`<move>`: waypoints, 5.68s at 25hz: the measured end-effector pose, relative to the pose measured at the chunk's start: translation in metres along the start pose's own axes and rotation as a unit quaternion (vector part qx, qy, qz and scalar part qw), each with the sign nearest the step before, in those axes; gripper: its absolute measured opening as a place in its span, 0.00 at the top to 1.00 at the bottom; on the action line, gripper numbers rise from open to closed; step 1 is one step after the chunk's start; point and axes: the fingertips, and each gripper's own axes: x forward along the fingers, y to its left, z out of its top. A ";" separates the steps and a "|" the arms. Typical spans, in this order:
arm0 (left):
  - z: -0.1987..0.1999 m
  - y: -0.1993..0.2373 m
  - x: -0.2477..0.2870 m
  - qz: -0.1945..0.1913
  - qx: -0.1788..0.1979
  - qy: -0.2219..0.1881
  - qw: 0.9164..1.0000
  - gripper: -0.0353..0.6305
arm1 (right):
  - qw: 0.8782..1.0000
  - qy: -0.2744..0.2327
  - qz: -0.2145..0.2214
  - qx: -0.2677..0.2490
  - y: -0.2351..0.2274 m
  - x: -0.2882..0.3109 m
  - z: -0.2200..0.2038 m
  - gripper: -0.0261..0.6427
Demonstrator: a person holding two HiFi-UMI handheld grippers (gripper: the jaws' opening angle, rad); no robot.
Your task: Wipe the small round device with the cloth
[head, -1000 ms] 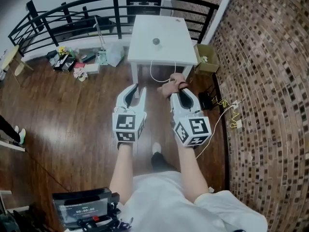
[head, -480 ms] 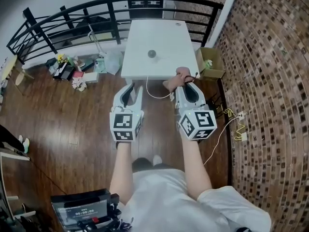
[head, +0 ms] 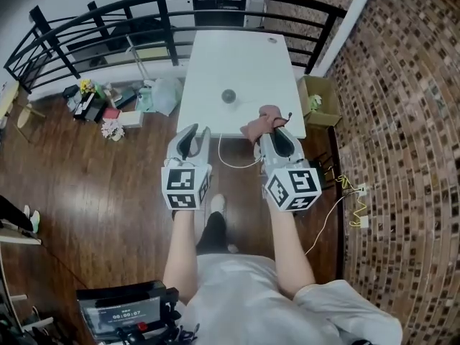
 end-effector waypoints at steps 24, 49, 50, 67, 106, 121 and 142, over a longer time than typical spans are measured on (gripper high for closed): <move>-0.070 0.101 0.272 -0.090 -0.027 0.105 0.990 0.78 | 0.990 0.113 -0.072 0.032 -0.133 0.235 -0.089 0.90; -0.229 0.066 0.296 -0.111 -0.075 0.158 0.978 0.38 | 0.964 0.247 0.016 0.098 -0.231 0.332 -0.224 0.90; -0.234 0.060 0.295 -0.118 -0.066 0.167 0.977 0.37 | 0.964 0.247 0.016 0.099 -0.233 0.332 -0.225 0.90; -0.302 0.036 0.352 -0.072 0.031 0.240 0.968 0.27 | 0.966 0.237 -0.003 0.101 -0.237 0.311 -0.220 0.90; -0.047 0.058 0.223 -0.317 0.025 0.012 0.948 0.35 | 0.740 0.258 0.619 -0.057 0.040 0.283 -0.046 0.90; -0.043 0.064 0.219 -0.300 -0.076 0.046 0.950 0.35 | 0.752 0.239 0.614 -0.018 0.060 0.225 -0.037 0.91; 0.006 0.018 0.178 -0.419 -0.051 -0.035 0.906 0.35 | 0.732 0.287 0.618 -0.020 0.042 0.245 -0.013 0.91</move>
